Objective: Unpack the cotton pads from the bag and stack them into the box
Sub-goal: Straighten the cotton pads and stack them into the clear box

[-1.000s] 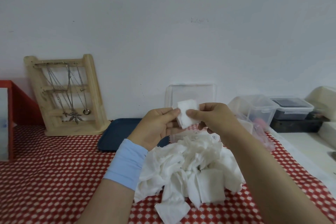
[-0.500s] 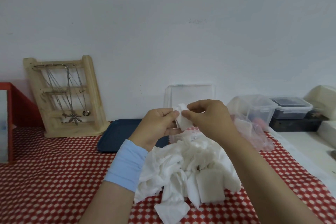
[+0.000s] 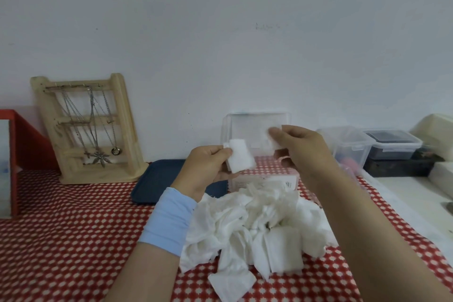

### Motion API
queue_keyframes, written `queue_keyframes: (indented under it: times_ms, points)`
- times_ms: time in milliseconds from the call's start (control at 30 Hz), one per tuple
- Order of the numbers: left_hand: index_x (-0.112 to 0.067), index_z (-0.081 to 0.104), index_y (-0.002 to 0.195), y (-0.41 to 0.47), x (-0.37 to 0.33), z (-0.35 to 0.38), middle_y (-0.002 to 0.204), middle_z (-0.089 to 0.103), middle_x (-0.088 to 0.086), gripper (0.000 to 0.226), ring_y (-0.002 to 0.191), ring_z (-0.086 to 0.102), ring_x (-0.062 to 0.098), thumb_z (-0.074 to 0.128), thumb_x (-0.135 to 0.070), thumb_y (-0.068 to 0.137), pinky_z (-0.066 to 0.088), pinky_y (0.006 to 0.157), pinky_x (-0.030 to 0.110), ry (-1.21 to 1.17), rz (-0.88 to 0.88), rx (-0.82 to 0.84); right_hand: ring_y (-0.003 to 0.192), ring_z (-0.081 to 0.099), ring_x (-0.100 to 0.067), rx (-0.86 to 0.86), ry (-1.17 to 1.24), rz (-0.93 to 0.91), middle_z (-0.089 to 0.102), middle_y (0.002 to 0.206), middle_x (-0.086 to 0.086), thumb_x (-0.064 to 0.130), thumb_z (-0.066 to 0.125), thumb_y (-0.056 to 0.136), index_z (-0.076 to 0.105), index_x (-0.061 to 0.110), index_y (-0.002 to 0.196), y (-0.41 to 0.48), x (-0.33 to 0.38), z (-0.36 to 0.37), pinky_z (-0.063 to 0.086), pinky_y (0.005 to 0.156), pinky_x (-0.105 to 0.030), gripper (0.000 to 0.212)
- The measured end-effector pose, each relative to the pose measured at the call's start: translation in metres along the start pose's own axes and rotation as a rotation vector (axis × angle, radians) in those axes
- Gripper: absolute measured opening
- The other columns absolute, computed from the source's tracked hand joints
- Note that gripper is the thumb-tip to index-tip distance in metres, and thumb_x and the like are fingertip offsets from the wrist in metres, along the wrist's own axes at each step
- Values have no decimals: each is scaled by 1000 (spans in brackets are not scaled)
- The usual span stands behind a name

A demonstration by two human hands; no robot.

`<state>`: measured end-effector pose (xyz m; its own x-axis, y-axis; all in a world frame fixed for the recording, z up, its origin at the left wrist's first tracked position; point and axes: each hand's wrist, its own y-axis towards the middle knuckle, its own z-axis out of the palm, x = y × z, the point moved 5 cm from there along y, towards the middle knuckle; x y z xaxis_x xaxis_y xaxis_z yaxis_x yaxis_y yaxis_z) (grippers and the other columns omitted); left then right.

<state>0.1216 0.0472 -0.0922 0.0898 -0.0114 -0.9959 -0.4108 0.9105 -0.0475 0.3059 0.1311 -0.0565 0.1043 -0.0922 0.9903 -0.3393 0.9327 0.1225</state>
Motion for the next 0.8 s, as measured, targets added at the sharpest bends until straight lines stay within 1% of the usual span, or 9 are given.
queue_keyframes:
  times_ms: [33,100,200,300,433,567,667,733,800]
  points:
    - [0,72,104,0,0,1,108,76,18,18,95,76,26,58,-11,102,64,71,31,2,-3,14,54,58,-13,82,34,35,62,65,6,24,76,89,70,15,77,-1,-1,4,40,50,-25,16]
    - [3,73,107,-2,0,5,107,77,17,22,96,77,27,57,-12,103,64,73,32,-5,-4,56,52,57,-13,194,-64,53,60,62,4,25,79,86,69,11,77,-6,-3,14,37,48,-23,20]
    - [1,71,115,-5,-2,9,108,77,18,26,101,75,29,54,-14,104,63,76,32,-11,5,141,45,52,-11,165,-200,20,64,59,-1,20,82,83,72,-5,84,-10,-8,23,39,42,-17,27]
    - [3,69,119,-6,-3,9,109,76,21,28,102,75,31,51,-14,105,64,77,33,5,-6,172,42,48,-9,119,-292,-11,60,59,-2,18,86,78,68,-9,83,-8,-10,25,42,45,-16,33]
    - [5,68,117,-8,-2,8,106,75,25,29,99,75,35,47,-11,106,64,75,34,9,-31,179,49,45,-11,132,-379,-55,53,57,3,17,88,75,63,-6,76,-8,-8,25,38,45,-19,34]
    - [6,67,120,-9,-4,9,106,75,24,33,98,75,34,48,-16,106,64,79,36,-8,-37,203,45,42,-10,134,-434,-67,51,55,5,19,88,75,64,-3,73,-8,-8,25,36,42,-17,32]
    - [3,69,117,-11,-6,12,106,76,22,36,98,75,32,52,-26,105,64,80,37,-73,-38,230,45,47,-6,97,-496,-82,56,56,10,26,90,73,67,11,73,-7,-7,25,39,44,-18,27]
    - [0,73,111,-11,-7,12,103,77,20,25,96,76,27,58,-18,102,63,79,33,9,26,225,53,54,-5,92,-464,-83,61,68,10,30,91,71,67,20,84,-6,-6,24,45,49,-19,29]
    - [0,75,107,-11,-6,10,104,76,21,20,95,76,25,58,-9,101,63,76,30,43,57,212,64,59,-4,140,-384,-29,66,87,9,34,87,75,69,26,106,-7,-5,21,48,56,-17,37]
